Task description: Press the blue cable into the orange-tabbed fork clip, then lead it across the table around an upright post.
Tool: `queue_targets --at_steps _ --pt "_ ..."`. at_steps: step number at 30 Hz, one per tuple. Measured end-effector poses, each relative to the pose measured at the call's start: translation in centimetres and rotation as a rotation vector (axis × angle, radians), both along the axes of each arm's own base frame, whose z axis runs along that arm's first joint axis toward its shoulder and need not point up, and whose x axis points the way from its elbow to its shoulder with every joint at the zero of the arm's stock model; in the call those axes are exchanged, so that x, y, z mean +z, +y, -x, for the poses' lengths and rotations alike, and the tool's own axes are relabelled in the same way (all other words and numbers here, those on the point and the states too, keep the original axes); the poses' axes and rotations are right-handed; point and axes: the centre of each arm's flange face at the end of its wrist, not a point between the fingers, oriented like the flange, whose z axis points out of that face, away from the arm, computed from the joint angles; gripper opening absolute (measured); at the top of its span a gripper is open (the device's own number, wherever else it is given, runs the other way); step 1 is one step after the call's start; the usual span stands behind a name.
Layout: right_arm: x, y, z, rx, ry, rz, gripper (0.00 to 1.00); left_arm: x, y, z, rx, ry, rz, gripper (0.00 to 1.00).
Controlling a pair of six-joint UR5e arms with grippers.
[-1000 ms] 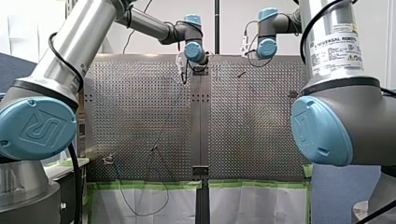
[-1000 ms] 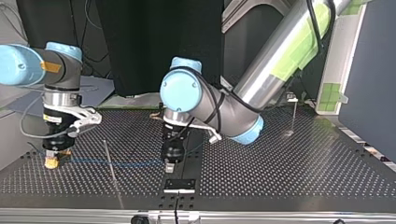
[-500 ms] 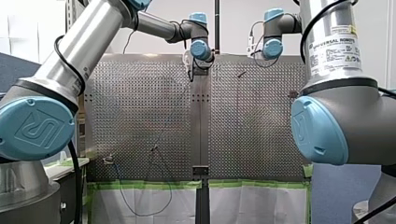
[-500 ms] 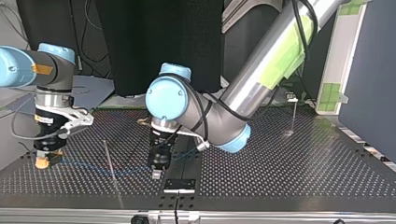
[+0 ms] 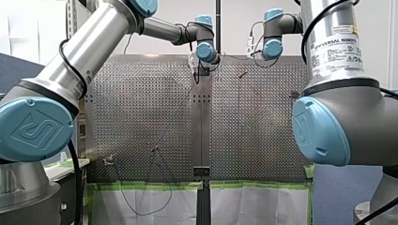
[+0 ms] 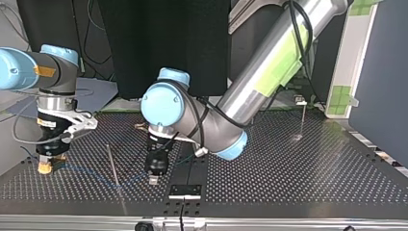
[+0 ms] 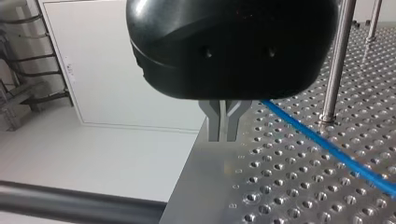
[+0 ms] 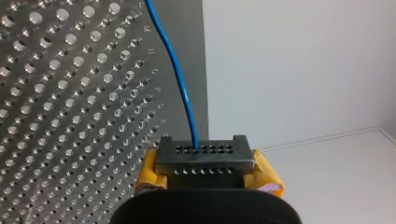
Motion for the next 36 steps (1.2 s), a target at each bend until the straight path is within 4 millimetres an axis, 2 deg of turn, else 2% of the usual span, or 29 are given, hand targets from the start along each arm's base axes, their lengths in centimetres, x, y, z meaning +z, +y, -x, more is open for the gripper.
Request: queue_targets --at_steps 12,36 --pt "0.0 0.0 0.0 0.000 0.000 0.000 0.00 -3.1 0.2 -0.2 -0.009 0.031 -0.007 0.00" --pt "0.0 0.0 0.0 0.000 0.000 0.000 0.00 -3.4 0.8 -0.6 -0.002 0.042 -0.010 0.00"
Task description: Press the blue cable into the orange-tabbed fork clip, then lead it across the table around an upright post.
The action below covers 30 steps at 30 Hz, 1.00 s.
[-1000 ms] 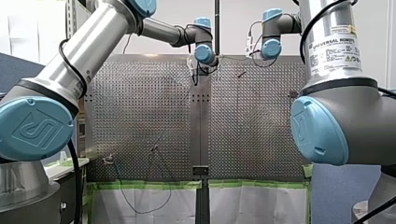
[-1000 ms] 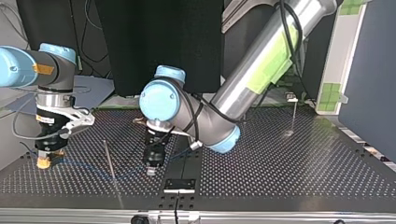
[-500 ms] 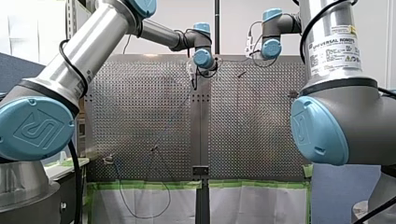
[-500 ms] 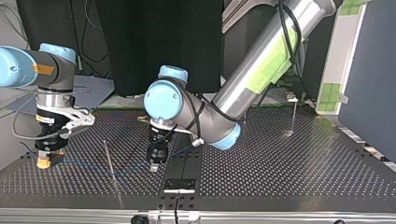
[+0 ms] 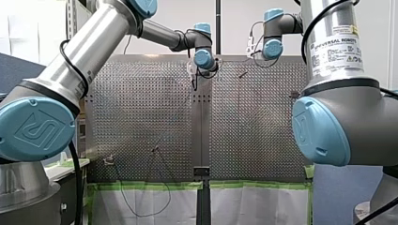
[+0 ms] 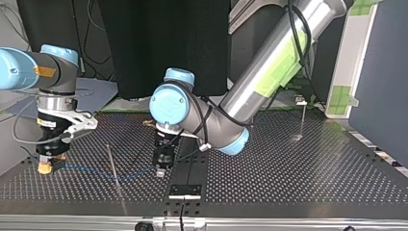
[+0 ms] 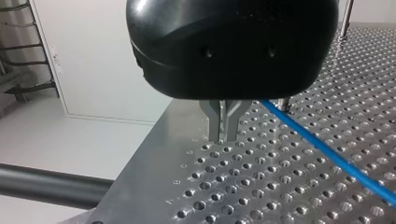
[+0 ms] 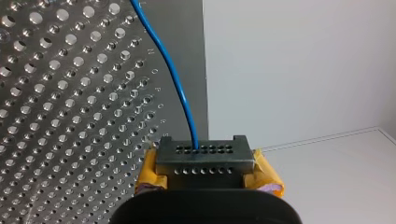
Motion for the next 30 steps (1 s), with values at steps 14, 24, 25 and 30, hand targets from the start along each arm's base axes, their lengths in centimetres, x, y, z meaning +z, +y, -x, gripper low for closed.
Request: queue_targets --at_steps 14,24,25,30 --pt "0.00 0.00 0.00 0.000 0.000 0.000 0.00 -0.04 -0.05 0.03 -0.009 0.004 0.006 0.00" --pt "0.00 0.00 0.00 0.000 0.000 0.000 0.00 -0.03 -0.04 0.03 -0.008 0.004 0.006 0.31" --pt "0.00 0.00 0.00 0.000 0.000 0.000 0.00 -0.03 -0.04 0.03 -0.007 0.004 0.006 0.27" --pt "0.00 0.00 0.00 0.000 0.000 0.000 0.00 -0.03 -0.13 0.13 -0.007 0.004 0.003 0.21"
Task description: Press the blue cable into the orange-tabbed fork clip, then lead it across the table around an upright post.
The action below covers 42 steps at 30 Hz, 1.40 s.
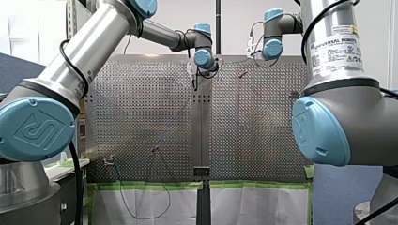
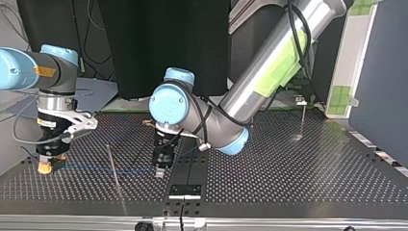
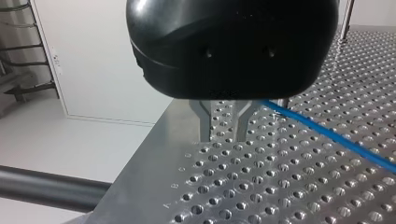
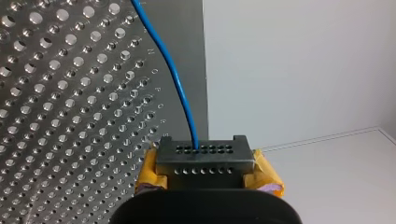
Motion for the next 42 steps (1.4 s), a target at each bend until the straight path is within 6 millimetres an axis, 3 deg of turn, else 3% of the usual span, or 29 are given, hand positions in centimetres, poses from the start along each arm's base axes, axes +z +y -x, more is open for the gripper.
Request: queue_targets --at_steps 3,5,6,7,8,9,11,12,13,14,42 --pt "0.00 0.00 0.00 0.000 0.000 0.000 0.00 0.00 -0.02 0.02 0.000 -0.001 -0.001 0.21" --pt "0.00 0.00 0.00 0.000 0.000 0.000 0.00 0.01 -0.03 0.03 0.000 -0.001 -0.002 0.33" --pt "0.00 0.00 0.00 0.000 0.000 0.000 0.00 0.01 -0.06 0.05 0.000 -0.001 -0.002 0.33" --pt "0.00 0.00 0.00 0.000 0.000 0.000 0.00 0.01 -0.09 0.08 -0.001 -0.001 -0.002 0.40" --pt "0.00 0.00 0.00 0.000 0.000 0.000 0.00 0.01 -0.12 0.11 -0.001 -0.002 -0.003 0.56" --pt "0.00 0.00 0.00 0.000 0.000 0.000 0.00 0.00 -0.18 0.17 -0.002 -0.002 -0.004 0.56" --pt "0.00 0.00 0.00 0.000 0.000 0.000 0.00 0.00 -0.27 0.26 -0.004 -0.002 -0.006 0.79" --pt "0.00 0.00 0.00 0.000 0.000 0.000 0.00 0.00 -0.31 0.29 -0.005 -0.002 -0.007 0.79" --pt "0.00 0.00 0.00 0.000 0.000 0.000 0.00 0.01 -0.34 0.32 -0.006 -0.003 -0.008 0.95" --pt "0.00 0.00 0.00 0.000 0.000 0.000 0.00 0.00 -0.36 0.33 -0.007 -0.003 -0.008 1.00" --pt "0.00 0.00 0.00 0.000 0.000 0.000 0.00 -0.48 0.05 0.63 0.012 0.037 -0.032 1.00"
